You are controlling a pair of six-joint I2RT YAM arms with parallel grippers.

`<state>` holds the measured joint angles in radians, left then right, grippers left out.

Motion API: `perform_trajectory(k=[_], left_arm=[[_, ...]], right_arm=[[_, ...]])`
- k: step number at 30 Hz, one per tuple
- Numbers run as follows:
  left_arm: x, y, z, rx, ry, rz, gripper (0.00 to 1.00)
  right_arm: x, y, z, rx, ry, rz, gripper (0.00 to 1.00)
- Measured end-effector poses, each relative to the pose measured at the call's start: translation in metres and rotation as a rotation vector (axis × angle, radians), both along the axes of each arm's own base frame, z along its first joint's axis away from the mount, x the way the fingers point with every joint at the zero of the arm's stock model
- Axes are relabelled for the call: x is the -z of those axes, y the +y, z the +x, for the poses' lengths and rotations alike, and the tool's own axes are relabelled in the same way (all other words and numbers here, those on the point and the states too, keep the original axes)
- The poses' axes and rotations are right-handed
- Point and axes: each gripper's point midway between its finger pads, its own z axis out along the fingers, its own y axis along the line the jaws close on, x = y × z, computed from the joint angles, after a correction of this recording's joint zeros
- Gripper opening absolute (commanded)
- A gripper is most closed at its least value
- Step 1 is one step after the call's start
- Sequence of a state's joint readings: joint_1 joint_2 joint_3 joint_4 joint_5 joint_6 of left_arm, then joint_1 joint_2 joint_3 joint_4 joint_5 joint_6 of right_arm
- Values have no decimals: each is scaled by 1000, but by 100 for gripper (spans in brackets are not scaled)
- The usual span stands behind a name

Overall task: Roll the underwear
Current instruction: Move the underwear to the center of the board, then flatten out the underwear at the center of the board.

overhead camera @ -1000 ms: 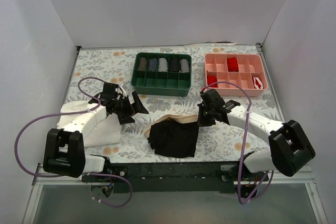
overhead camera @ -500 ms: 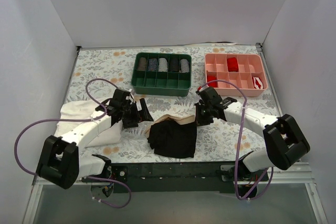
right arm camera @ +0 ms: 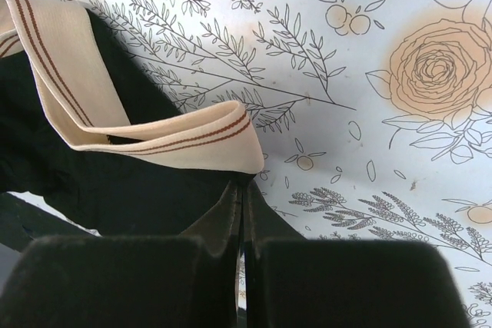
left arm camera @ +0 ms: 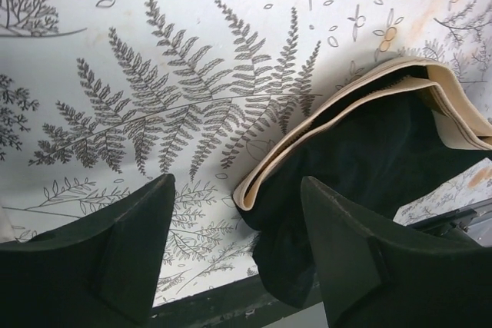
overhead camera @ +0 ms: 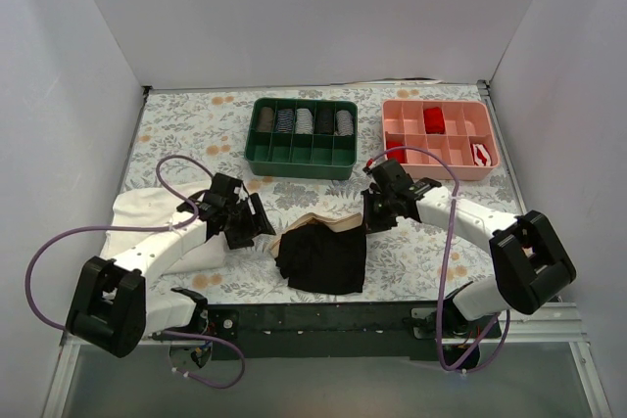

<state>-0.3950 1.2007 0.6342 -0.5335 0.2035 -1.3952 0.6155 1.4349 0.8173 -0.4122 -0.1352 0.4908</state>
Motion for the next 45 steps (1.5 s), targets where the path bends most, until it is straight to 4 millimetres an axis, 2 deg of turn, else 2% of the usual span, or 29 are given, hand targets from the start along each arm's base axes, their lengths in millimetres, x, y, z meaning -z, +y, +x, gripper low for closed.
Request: perform_trajectory(k=[2,10,18,22,23,26,29,30,36,38,40,42,45], left_arm=[[4,1,-4,-14,22,-2,55],[24,1,-27,-40,94,-42,53],[17,-9,-23,-26,32,-116,47],[16,-13,-22,-12,16,-146,39],[16,-14,-22,-9,12,-152,32],[18,-16,-23,-2,11,-165,23],[19,-18,-24,4,13,-176,8],[20,-18,-25,6,13,-178,0],[18,-19,-24,21,8,-181,0],[12,-19,-21,24,-3,-173,0],[-3,-19,-14,29,-32,-163,0],[-31,-21,0,34,-100,-162,0],[-87,-24,20,46,-236,-177,0]], right_arm=[[0,0,0,-2,2,-2,1],[8,0,-1,-18,32,-11,1],[7,2,-2,-29,39,-2,1],[7,3,-4,-33,44,4,1],[7,3,-4,-34,46,6,1],[7,3,-4,-35,48,8,1],[7,4,-5,-36,49,10,1],[7,4,-5,-36,49,10,1],[4,4,-4,-48,37,14,1],[-5,5,-1,-57,6,24,1],[-20,6,1,-64,-35,45,1],[-45,7,6,-66,-104,79,1],[-88,8,8,-64,-214,150,1]])
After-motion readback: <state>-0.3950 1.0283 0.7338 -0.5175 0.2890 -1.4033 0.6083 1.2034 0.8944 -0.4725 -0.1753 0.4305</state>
